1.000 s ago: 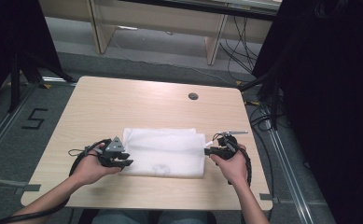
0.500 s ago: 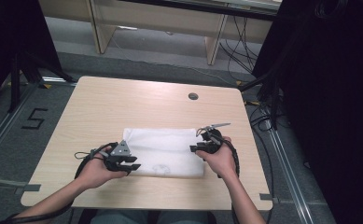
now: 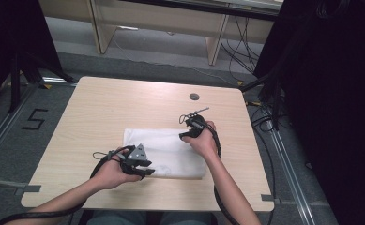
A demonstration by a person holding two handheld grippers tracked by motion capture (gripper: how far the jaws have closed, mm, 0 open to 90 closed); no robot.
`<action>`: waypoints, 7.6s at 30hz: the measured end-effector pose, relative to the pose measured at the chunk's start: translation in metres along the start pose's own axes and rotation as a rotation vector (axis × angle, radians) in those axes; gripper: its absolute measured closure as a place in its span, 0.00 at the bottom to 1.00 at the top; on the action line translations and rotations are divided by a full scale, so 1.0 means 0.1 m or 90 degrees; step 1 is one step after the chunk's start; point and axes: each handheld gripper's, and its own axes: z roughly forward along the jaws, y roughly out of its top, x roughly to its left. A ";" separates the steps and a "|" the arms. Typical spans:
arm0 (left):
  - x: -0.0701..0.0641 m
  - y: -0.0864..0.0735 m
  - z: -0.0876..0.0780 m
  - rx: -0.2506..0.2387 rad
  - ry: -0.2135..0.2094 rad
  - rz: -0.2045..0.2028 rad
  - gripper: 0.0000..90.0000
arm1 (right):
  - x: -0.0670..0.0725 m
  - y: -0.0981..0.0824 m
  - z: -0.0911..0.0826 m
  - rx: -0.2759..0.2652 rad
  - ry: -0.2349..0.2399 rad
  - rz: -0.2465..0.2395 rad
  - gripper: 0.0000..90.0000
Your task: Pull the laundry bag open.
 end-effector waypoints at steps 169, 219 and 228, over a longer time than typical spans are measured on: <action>1.14 0.08 -1.17 -0.076 0.226 -0.167 0.97 | 1.03 -1.03 -0.93 -0.055 0.237 -0.185 1.00; 0.42 0.22 0.02 0.075 0.030 -0.009 0.58 | 1.08 -1.46 -0.82 0.053 0.227 -0.209 1.00; 0.36 0.17 0.16 0.093 0.023 -0.006 0.57 | 1.07 -1.48 -0.86 0.062 0.231 -0.206 0.92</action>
